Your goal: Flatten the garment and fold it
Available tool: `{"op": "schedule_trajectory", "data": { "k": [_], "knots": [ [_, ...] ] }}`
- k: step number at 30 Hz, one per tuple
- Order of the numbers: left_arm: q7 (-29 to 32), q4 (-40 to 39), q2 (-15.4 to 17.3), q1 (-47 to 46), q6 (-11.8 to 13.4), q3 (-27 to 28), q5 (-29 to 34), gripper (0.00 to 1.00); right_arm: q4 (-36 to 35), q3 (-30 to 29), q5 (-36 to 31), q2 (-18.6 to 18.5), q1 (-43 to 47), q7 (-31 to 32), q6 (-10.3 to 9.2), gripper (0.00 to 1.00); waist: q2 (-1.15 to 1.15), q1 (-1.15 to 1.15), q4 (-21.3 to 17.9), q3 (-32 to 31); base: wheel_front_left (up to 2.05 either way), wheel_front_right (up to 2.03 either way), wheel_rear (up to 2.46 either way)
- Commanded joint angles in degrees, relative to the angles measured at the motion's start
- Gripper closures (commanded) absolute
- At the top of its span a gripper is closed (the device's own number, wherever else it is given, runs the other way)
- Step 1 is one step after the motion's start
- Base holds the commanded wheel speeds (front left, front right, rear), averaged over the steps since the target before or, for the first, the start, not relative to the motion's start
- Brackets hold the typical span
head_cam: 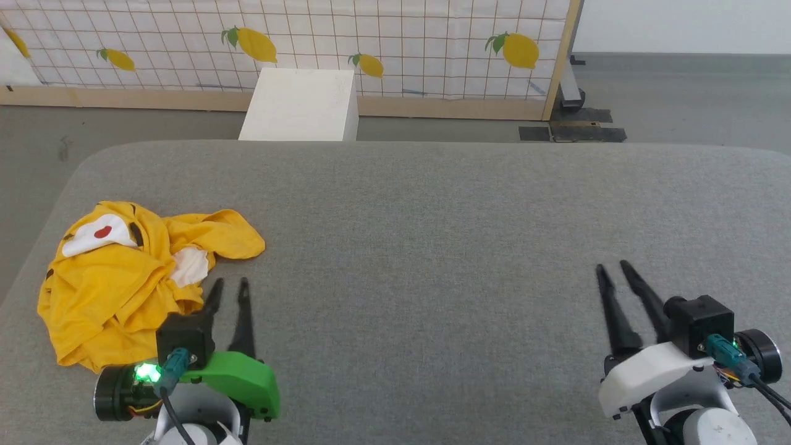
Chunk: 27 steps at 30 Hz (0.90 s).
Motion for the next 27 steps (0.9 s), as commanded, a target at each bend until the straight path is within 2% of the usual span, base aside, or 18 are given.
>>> {"op": "schedule_trajectory", "data": {
  "k": [1, 27],
  "knots": [
    [0.0, 0.0, 0.0, 0.0, 0.0, 0.0, 0.0, 0.00, 0.0, 0.0, 0.0, 0.0, 0.0, 0.0, 0.00, 0.00, 0.00, 0.00, 0.0, 0.0, 0.00, 0.00, 0.00],
    [-2.8, -0.9, -0.1, 0.6, 1.5, -1.2, -2.6, 0.00, -0.1, -2.6, 1.7, 0.0, 1.0, -2.8, -0.02, 0.00, 0.00, 0.00, 1.4, 0.3, 0.00, 0.00, 0.00]
  ]
}}
